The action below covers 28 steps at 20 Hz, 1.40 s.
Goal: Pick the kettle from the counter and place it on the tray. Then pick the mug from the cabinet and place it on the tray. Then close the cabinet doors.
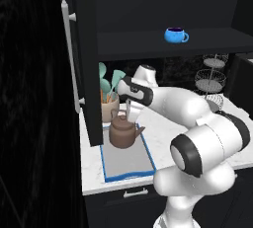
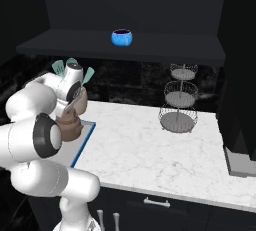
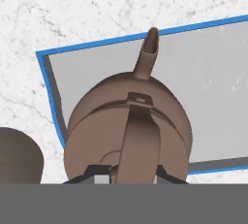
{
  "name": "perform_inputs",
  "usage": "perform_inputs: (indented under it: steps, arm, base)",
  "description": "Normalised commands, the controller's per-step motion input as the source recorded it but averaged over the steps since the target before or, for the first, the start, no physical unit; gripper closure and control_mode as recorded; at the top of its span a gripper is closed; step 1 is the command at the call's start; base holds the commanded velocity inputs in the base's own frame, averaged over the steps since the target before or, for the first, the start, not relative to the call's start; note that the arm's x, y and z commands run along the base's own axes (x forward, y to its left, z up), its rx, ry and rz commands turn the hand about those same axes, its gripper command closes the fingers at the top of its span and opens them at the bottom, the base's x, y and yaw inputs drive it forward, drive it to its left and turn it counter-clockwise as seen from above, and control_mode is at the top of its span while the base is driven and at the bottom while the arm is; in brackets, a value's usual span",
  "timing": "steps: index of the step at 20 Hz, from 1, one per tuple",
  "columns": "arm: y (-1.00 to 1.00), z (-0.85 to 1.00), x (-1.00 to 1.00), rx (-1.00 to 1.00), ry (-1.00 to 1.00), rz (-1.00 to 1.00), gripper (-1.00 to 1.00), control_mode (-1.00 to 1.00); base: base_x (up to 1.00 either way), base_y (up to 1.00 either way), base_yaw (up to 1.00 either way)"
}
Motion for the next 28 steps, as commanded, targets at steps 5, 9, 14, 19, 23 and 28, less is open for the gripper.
perform_inputs:
  steps: [5,9,14,19,23,28]
  arm:
    - [0.0,-0.24,0.01,0.0,0.0,0.0,-1.0,-1.0]
    - [0.0,-0.16,-0.16,0.0,-0.01,-0.01,-1.0,-1.0]
    - [0.0,0.0,-0.11,0.01,-0.01,-0.02,-1.0,-1.0]
    - [0.0,0.07,-0.03,0.0,0.0,-0.01,-1.0,-1.0]
    - [0.0,0.26,-0.02,0.0,0.0,0.0,-1.0,-1.0]
    - [0.0,0.31,-0.01,0.0,-0.02,0.0,-1.0,-1.0]
  base:
    - [0.0,0.0,0.0]
    - [0.0,0.0,0.0]
    - [0.0,0.0,0.0]
    - [0.0,0.0,0.0]
    - [0.0,0.0,0.0]
    - [0.0,0.0,0.0]
